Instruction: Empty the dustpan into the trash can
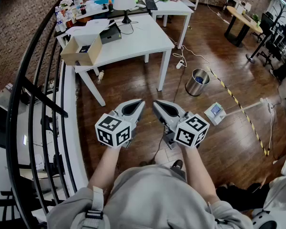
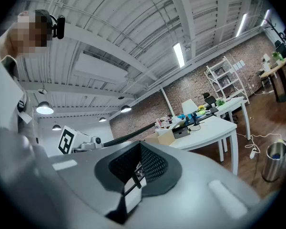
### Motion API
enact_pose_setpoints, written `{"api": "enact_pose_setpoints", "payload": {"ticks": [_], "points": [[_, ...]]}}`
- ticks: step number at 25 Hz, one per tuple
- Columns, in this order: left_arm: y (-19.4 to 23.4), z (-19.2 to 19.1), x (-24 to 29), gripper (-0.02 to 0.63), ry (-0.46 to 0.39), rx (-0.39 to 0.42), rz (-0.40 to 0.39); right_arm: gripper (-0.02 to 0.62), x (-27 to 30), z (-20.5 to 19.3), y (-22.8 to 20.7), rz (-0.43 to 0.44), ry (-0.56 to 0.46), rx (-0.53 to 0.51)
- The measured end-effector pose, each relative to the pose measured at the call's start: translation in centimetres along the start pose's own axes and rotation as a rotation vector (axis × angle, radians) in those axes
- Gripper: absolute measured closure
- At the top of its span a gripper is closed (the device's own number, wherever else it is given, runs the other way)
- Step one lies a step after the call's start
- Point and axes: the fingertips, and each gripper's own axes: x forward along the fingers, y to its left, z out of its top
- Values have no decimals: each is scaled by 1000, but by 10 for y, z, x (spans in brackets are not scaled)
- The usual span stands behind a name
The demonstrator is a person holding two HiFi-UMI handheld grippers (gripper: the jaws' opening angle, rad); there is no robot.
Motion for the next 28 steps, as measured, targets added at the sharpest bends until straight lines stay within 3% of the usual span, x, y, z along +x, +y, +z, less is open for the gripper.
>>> {"api": "enact_pose_setpoints", "payload": {"ticks": [6, 14, 22, 28], "points": [[-22, 0, 44, 601, 30, 20, -73, 595, -33, 16, -39, -79, -39, 9], [-86, -12, 143, 601, 108, 53, -281, 595, -122, 44, -118, -299, -134, 28], [-197, -27, 240, 601, 192, 107, -506, 595, -269, 63, -189, -555, -247, 51], [-291, -48, 304, 601, 240, 117, -575, 595, -392, 73, -230, -671, -306, 73]]}}
